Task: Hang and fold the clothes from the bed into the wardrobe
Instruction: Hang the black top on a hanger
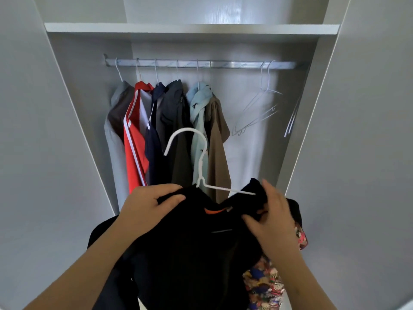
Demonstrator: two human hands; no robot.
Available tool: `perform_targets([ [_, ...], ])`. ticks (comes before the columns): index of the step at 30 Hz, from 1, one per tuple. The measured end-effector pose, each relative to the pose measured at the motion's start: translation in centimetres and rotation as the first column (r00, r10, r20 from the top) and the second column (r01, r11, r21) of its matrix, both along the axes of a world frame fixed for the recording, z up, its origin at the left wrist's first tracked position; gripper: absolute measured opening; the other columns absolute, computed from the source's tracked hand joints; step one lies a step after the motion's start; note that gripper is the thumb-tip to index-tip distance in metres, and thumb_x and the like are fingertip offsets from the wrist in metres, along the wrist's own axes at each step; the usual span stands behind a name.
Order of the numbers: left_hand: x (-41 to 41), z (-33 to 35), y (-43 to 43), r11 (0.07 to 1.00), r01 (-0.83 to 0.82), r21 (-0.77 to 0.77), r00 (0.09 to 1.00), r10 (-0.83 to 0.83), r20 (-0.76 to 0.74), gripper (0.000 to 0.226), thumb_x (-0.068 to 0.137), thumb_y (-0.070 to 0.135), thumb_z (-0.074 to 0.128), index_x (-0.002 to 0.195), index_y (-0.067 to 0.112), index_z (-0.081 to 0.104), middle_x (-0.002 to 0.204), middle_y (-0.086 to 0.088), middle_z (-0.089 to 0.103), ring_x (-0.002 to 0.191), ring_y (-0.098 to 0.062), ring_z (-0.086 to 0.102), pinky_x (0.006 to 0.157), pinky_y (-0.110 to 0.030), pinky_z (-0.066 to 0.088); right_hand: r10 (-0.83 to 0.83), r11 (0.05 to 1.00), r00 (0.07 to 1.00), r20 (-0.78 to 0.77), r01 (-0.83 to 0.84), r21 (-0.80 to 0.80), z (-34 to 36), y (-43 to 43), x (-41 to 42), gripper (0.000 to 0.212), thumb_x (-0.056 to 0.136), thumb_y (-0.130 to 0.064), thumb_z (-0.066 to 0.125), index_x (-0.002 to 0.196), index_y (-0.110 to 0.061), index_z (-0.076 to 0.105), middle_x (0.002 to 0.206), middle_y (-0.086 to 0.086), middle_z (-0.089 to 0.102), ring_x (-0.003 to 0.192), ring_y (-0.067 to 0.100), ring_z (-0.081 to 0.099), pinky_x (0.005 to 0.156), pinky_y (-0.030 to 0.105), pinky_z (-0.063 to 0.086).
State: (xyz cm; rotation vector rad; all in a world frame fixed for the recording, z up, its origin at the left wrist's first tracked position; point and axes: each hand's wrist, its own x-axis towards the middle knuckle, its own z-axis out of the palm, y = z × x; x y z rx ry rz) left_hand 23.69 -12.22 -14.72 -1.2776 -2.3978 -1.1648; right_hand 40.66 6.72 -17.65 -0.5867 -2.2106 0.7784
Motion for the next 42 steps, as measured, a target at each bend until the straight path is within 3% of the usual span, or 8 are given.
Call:
perform_targets([
  [3, 0.7, 0.6, 0.4, 0.999, 0.027, -0.024, 1.0, -0.027, 0.016, 0.02, 0.081, 0.036, 0.066, 0.1, 0.036, 0.071, 0.081, 0.05, 0.054, 0.085, 0.02, 0.056, 0.076, -0.004, 0.045, -0.212, 0.974, 0.965, 0.154, 0.222, -0.05, 0.4, 1.6, 0.2, 0.039, 0.085, -0.011, 0.062, 0.124, -0.015, 0.058, 0.119, 0.004, 0.06, 0.103, 0.02, 0.057, 0.09, 0.022, 0.039],
  [8, 1.8, 0.2, 1.5, 1.0, 0.022, -0.02, 1.0, -0.022, 0.014, 0.019, 0.081, 0.038, 0.066, 0.1, 0.037, 0.071, 0.078, 0.041, 0.06, 0.089, 0.013, 0.056, 0.074, -0.014, 0.05, -0.265, 0.961, 0.945, 0.191, 0.276, -0.035, 0.8, 1.6, 0.3, 0.028, 0.087, -0.005, 0.054, 0.112, -0.011, 0.066, 0.11, 0.008, 0.065, 0.1, 0.024, 0.058, 0.083, 0.024, 0.039],
  [16, 2.8, 0.9, 2.7, 0.981, 0.171, -0.09, 0.974, -0.182, -0.136, 0.038, 0.078, 0.057, 0.045, 0.097, 0.035, 0.069, 0.103, 0.027, 0.061, 0.09, 0.003, 0.057, 0.069, -0.02, 0.047, -0.189, 0.924, 0.93, 0.314, 0.06, 0.378, 2.5, -1.9, -0.4, 0.028, 0.094, -0.045, 0.042, 0.094, -0.026, 0.063, 0.084, -0.007, 0.065, 0.077, 0.014, 0.059, 0.053, 0.022, 0.032],
  [21, 0.6, 1.4, 0.4, 0.975, 0.076, -0.21, 0.911, -0.153, -0.382, 0.047, 0.081, 0.06, 0.038, 0.091, 0.03, 0.073, 0.081, 0.016, 0.071, 0.076, -0.001, 0.062, 0.056, -0.017, 0.048, -0.132, 0.981, 0.961, 0.244, 0.092, 0.169, 2.0, 0.3, 0.6, 0.023, 0.091, -0.041, 0.052, 0.094, -0.027, 0.069, 0.08, -0.009, 0.066, 0.075, 0.014, 0.058, 0.06, 0.023, 0.042],
  [25, -1.8, 1.9, -2.3, 0.95, -0.046, -0.31, 0.968, -0.034, -0.247, 0.095, 0.064, 0.09, 0.004, 0.105, 0.034, 0.069, 0.097, 0.016, 0.068, 0.089, 0.002, 0.058, 0.072, -0.016, 0.042, -0.193, 0.981, 0.966, 0.171, 0.187, 0.05, 1.1, 1.6, 1.4, 0.019, 0.089, -0.034, 0.057, 0.094, -0.024, 0.072, 0.069, -0.015, 0.055, 0.067, 0.009, 0.05, 0.056, 0.012, 0.034],
  [31, 0.8, 0.7, 1.6, 0.854, 0.05, -0.517, 0.952, -0.198, -0.235, 0.035, 0.094, 0.051, 0.034, 0.103, 0.031, 0.061, 0.088, 0.01, 0.061, 0.084, -0.006, 0.056, 0.074, -0.028, 0.047, -0.079, 0.992, 0.975, 0.206, 0.057, 0.111, 0.6, -0.5, -0.3, 0.019, 0.09, -0.037, 0.055, 0.097, -0.028, 0.07, 0.072, -0.02, 0.052, 0.064, -0.001, 0.045, 0.056, 0.007, 0.031],
  [39, 0.5, -0.8, 0.9, 0.998, -0.005, -0.07, 0.95, -0.018, -0.312, 0.041, 0.082, 0.047, 0.038, 0.084, 0.027, 0.073, 0.064, 0.013, 0.065, 0.069, -0.004, 0.056, 0.054, -0.02, 0.04, 0.031, 1.0, 0.956, 0.292, -0.031, -0.003, 1.6, 2.1, 0.1, 0.012, 0.085, -0.036, 0.064, 0.094, -0.033, 0.07, 0.079, -0.021, 0.063, 0.087, 0.005, 0.055, 0.074, 0.02, 0.042],
  [42, 0.6, -0.7, 0.8, 0.998, -0.03, -0.046, 0.966, 0.017, -0.258, 0.041, 0.081, 0.049, 0.04, 0.083, 0.027, 0.074, 0.06, 0.016, 0.063, 0.07, -0.002, 0.055, 0.055, -0.019, 0.043, -0.131, 0.984, 0.934, 0.333, 0.083, 0.155, 0.8, 2.5, 0.8, 0.014, 0.087, -0.041, 0.059, 0.097, -0.038, 0.067, 0.08, -0.018, 0.056, 0.101, 0.012, 0.04, 0.076, 0.026, 0.017],
])
